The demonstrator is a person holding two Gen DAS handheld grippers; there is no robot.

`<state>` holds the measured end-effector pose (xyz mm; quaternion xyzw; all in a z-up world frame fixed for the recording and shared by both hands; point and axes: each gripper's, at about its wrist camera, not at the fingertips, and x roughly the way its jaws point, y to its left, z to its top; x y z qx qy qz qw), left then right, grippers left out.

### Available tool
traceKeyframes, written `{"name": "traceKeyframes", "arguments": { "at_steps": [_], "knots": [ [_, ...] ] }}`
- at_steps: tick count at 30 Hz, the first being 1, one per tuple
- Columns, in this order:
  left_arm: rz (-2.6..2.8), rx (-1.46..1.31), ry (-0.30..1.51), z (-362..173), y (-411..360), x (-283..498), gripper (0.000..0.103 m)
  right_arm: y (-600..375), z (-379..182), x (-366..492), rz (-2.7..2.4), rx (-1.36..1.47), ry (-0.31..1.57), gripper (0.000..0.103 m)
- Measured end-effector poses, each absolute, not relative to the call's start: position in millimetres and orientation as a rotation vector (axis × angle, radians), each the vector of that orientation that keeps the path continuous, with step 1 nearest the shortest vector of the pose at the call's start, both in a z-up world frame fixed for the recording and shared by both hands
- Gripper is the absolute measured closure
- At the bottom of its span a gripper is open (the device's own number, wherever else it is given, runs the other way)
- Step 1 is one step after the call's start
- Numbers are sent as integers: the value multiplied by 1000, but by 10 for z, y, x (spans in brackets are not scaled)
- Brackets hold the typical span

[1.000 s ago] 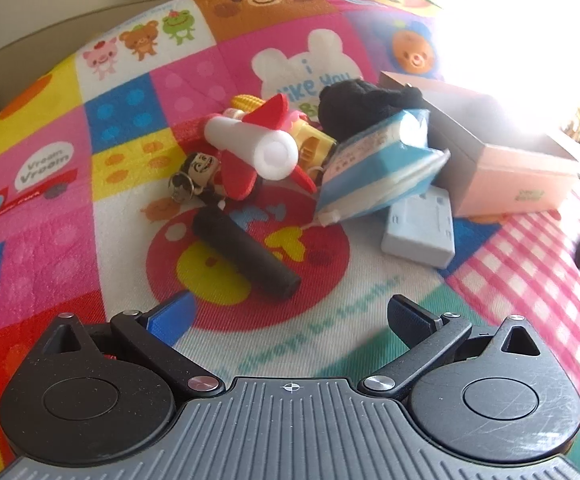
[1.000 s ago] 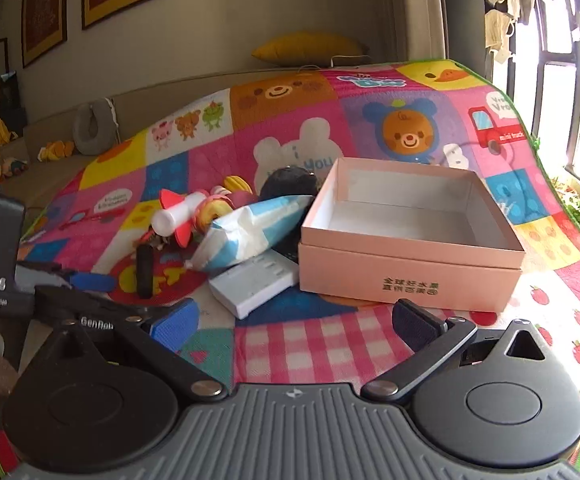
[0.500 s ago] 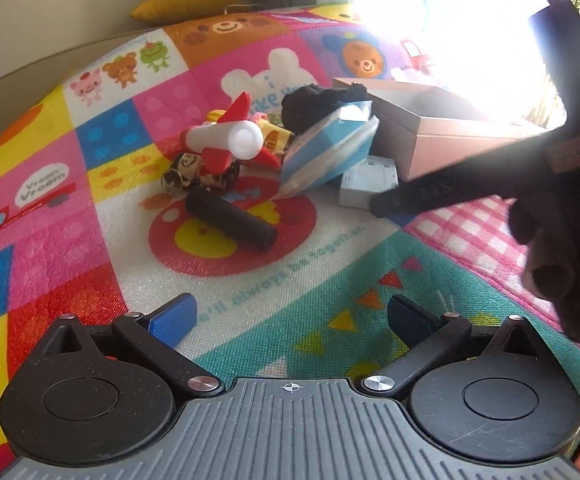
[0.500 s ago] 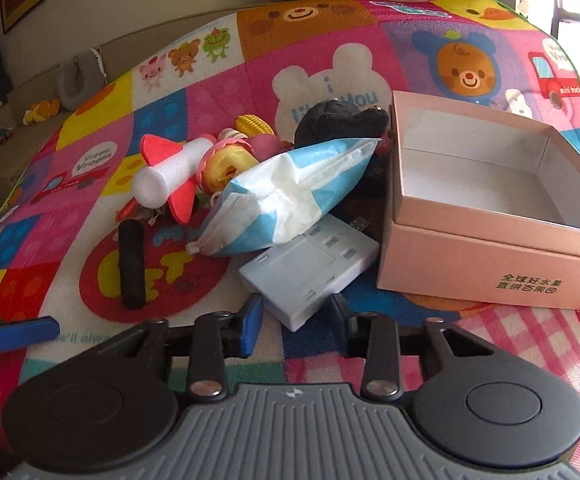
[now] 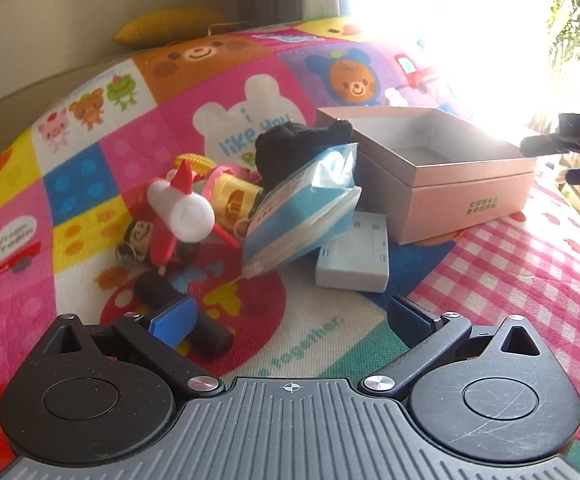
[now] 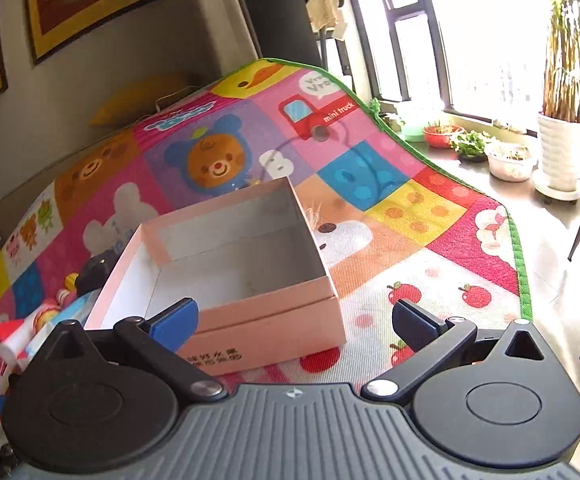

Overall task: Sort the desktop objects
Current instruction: 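Move the right tool to the white power bank and grasp it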

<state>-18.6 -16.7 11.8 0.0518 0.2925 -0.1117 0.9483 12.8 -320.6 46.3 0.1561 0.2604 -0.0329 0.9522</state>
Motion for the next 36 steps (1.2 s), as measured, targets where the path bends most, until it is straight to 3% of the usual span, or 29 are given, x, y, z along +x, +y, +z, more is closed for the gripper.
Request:
{"name": "traceKeyframes", "arguments": {
  "at_steps": [7, 14, 18, 19, 22, 28, 29, 30, 36],
  "knots": [
    [-211, 161, 574, 107, -8, -302, 0, -3077, 356, 602, 1, 412, 535, 0],
    [-163, 21, 746, 45, 323, -100, 0, -2555, 569, 348, 104, 248, 458, 0],
    [-63, -49, 717, 69, 598, -107, 0, -2071, 685, -101, 199, 38, 436, 0],
    [-36, -81, 702, 77, 685, -99, 0, -1922, 668, -164, 247, 1, 462, 3],
    [-6, -221, 660, 82, 959, -71, 0, -1436, 503, -158, 390, -76, 580, 25],
    [-3, -293, 611, 89, 1057, -137, 0, -826, 157, 127, 415, -101, 681, 28],
    [-13, -288, 606, 89, 1045, -139, 0, -769, 117, 152, 404, -112, 689, 41],
    [-24, -283, 604, 89, 1033, -141, 0, -738, 95, 182, 377, -126, 701, 45],
    [-63, -230, 597, 96, 931, -162, 0, -1097, 183, -132, 439, -104, 721, 55]
  ]
}}
